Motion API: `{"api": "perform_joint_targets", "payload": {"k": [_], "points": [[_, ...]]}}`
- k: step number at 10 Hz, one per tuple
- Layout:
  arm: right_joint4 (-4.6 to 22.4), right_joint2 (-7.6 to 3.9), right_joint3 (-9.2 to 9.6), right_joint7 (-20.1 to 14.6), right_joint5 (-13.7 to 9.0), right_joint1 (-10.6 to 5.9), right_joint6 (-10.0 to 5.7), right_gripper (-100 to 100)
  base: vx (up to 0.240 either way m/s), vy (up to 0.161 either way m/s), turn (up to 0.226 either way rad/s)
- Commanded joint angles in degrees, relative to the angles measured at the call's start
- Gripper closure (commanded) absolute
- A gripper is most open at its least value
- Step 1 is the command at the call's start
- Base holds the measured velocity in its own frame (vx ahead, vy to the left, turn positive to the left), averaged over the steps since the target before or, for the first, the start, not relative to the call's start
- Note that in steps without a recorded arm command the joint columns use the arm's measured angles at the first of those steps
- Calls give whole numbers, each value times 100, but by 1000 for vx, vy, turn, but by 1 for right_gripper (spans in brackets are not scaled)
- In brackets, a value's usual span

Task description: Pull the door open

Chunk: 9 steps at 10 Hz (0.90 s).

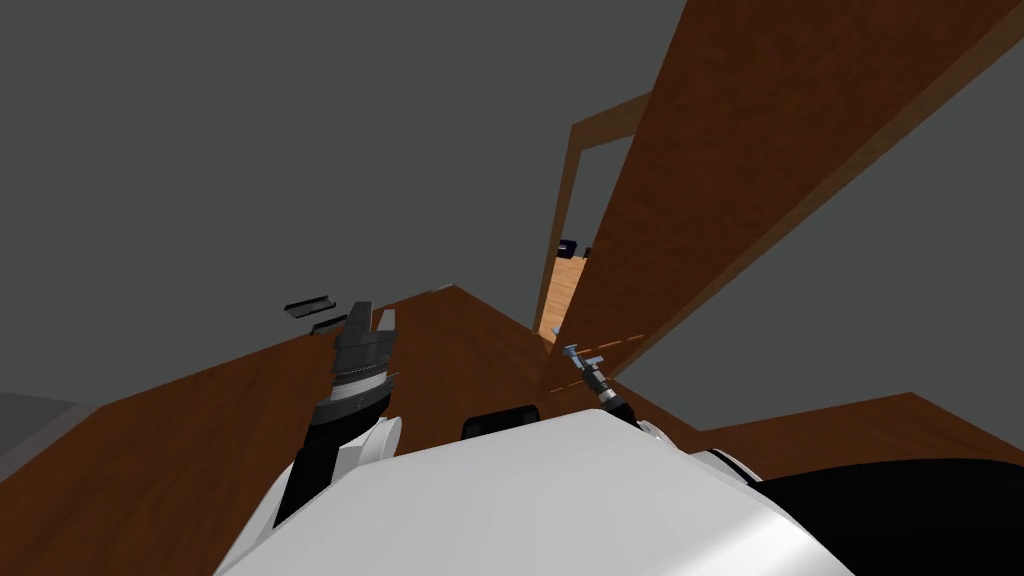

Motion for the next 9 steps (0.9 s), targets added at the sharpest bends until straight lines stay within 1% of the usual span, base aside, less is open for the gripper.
{"api": "perform_joint_targets", "payload": {"k": [1,4,7,9], "points": [[16,-10,-2,-7,6,11,-38,100,-207,-82,189],[70,-31,-9,-18,17,20,-110,100,-223,-72,166],[128,-54,-16,-30,29,30,-188,100,-186,-105,166],[162,-66,-20,-36,36,36,-232,100,-208,-73,173]]}}
